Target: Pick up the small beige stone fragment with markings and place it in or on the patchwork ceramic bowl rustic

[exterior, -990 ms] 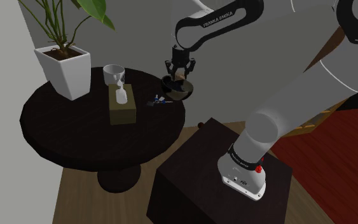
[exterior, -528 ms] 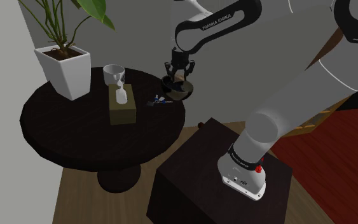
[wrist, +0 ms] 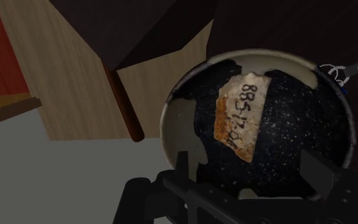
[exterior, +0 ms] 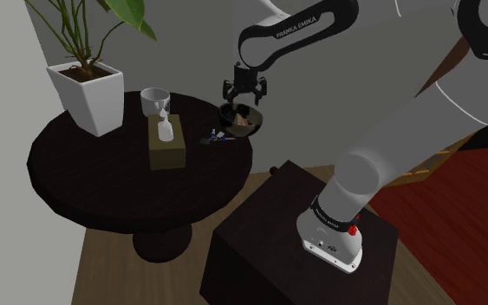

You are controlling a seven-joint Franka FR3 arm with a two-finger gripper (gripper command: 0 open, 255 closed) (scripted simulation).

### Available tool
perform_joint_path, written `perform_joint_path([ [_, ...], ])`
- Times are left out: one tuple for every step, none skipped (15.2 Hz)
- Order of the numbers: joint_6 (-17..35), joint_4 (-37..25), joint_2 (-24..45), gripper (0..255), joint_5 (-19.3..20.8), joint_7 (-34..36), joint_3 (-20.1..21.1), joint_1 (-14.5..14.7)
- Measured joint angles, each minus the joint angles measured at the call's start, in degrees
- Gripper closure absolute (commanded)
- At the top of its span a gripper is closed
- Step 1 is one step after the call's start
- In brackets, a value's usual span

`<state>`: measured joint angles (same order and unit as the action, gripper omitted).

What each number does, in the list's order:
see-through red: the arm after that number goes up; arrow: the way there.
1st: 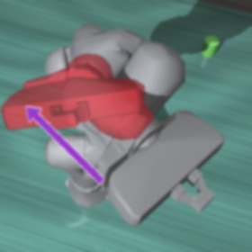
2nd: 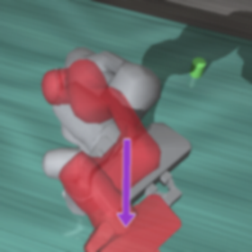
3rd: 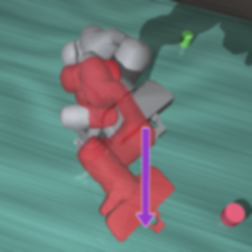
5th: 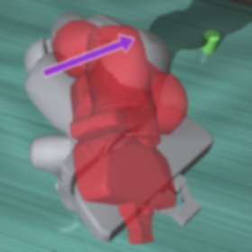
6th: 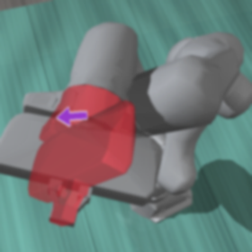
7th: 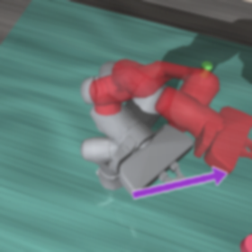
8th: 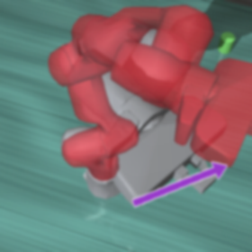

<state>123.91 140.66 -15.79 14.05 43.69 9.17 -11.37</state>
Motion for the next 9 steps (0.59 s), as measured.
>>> perform_joint_path([
  [-1.7, -1.0, -0.7, 0, -0.5, -0.2, 0.2, 0.3],
  [-3.3, -1.9, -1.4, 0, -0.9, -0.4, 0.3, 0.5],
  [-4.8, -2.8, -2.1, 0, -1.2, -0.8, 0.3, 0.6],
  [-5.7, -3.3, -2.5, 0, -1.4, -0.9, 0.4, 0.7],
  [-6.2, -3.7, -2.5, 0, -1.5, -0.9, 0.5, 0.8],
  [-6.4, -3.8, -2.6, 0, -1.6, -0.9, 0.5, 0.9],
  [-6.6, -3.9, -2.6, 0, -1.6, -0.9, 0.5, 0.9],
  [-6.6, -4.0, -2.6, 0, -1.6, -0.9, 0.5, 0.9],
  [-6.7, -4.0, -2.7, 0, -1.6, -0.9, 0.5, 0.9],
])
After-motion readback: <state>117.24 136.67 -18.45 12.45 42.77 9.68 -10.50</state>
